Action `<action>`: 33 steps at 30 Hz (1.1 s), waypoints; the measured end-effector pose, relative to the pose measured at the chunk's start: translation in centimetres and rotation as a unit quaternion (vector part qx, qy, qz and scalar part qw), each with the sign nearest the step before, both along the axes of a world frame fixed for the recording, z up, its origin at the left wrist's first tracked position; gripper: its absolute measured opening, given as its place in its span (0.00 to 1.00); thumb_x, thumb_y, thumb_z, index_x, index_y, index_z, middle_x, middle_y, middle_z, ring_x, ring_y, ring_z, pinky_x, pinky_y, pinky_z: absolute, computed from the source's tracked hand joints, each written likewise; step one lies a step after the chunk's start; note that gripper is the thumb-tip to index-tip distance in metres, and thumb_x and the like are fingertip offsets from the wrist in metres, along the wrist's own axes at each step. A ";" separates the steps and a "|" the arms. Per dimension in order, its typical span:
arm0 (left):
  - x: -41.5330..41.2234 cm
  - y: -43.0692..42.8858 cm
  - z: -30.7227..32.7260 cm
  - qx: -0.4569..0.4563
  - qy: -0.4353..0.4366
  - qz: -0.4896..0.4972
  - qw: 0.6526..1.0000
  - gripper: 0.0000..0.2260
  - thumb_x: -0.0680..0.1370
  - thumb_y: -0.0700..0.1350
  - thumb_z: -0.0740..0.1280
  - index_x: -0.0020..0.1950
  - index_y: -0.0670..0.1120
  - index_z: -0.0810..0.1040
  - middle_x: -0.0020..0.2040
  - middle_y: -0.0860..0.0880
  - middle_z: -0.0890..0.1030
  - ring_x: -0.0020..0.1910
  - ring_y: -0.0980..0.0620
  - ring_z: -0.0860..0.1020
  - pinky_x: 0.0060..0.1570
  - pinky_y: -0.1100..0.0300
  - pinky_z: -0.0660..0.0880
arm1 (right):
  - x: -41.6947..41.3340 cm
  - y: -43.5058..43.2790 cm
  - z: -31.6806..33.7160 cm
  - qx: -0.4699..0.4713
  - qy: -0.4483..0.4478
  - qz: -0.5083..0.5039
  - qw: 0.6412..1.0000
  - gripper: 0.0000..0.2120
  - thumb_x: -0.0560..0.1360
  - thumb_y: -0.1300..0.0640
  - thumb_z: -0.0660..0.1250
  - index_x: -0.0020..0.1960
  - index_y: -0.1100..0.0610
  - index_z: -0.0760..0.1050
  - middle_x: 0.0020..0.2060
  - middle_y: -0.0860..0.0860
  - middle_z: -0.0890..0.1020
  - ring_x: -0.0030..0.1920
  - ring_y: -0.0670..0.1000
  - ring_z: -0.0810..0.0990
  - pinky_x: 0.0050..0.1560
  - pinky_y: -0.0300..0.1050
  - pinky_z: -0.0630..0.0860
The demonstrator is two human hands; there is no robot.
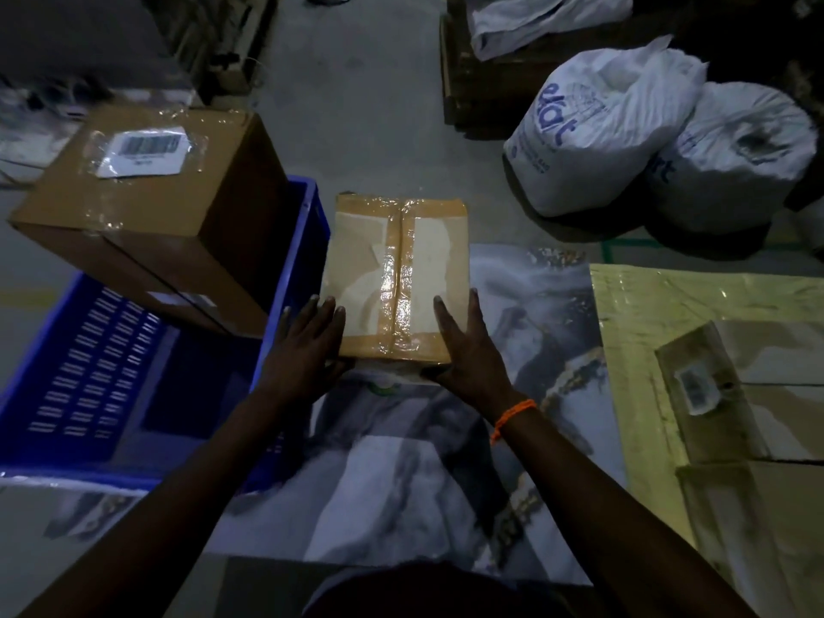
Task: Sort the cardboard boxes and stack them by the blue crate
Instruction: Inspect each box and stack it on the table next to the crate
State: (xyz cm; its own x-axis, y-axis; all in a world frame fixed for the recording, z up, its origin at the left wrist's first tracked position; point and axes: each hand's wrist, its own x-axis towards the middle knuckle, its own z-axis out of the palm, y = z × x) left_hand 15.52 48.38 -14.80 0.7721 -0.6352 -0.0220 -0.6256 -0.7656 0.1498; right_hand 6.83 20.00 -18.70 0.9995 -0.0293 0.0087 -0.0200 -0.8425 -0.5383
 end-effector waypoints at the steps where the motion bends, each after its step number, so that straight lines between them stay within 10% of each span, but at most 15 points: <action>1: 0.2 0.0 0.0 0.001 -0.004 -0.004 1.000 0.36 0.71 0.49 0.80 0.73 0.37 0.72 0.73 0.36 0.73 0.74 0.33 0.68 0.69 0.29 0.62 | 0.5 0.3 0.1 -0.004 0.001 0.000 1.000 0.60 0.67 0.38 0.81 0.85 0.47 0.45 0.81 0.67 0.42 0.80 0.69 0.55 0.70 0.57 0.72; 12: 0.8 -0.5 -0.1 0.023 -0.036 0.003 0.999 0.32 0.67 0.39 0.81 0.68 0.33 0.75 0.69 0.33 0.76 0.69 0.32 0.74 0.67 0.30 0.66 | 2.3 1.3 0.6 -0.017 -0.008 0.002 1.000 0.58 0.66 0.38 0.80 0.85 0.52 0.51 0.81 0.69 0.45 0.77 0.70 0.62 0.68 0.61 0.74; 19: -3.1 -5.6 0.7 -0.014 0.022 -0.019 0.999 0.27 0.77 0.47 0.74 0.74 0.42 0.73 0.77 0.39 0.69 0.79 0.37 0.61 0.75 0.33 0.54 | -3.3 -0.7 1.4 0.080 0.026 -0.041 0.996 0.61 0.67 0.37 0.79 0.85 0.50 0.43 0.84 0.58 0.42 0.83 0.59 0.49 0.76 0.54 0.62; 27: -13.6 -20.9 -1.2 -0.113 0.066 -0.183 0.974 0.27 0.79 0.58 0.60 0.73 0.45 0.75 0.75 0.41 0.73 0.77 0.39 0.66 0.70 0.34 0.63 | -22.3 -8.8 1.8 0.118 0.027 -0.248 0.961 0.51 0.73 0.32 0.70 0.84 0.50 0.47 0.82 0.56 0.56 0.81 0.56 0.56 0.79 0.54 0.60; 33: -24.3 -33.1 -1.3 -0.099 0.179 -0.353 0.913 0.26 0.78 0.54 0.67 0.73 0.43 0.75 0.73 0.40 0.74 0.75 0.37 0.68 0.70 0.40 0.69 | -35.5 -15.8 2.2 0.070 0.040 -0.460 0.884 0.43 0.74 0.51 0.78 0.82 0.56 0.60 0.77 0.61 0.65 0.75 0.62 0.67 0.72 0.55 0.70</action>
State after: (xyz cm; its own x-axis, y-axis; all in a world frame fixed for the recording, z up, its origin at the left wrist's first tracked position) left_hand -8.79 15.31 -16.14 0.1341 -0.9907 -0.0239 -0.8362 -0.1260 0.5338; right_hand -28.64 4.21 -16.46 0.5499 -0.8251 -0.1298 -0.7049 -0.3751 -0.6020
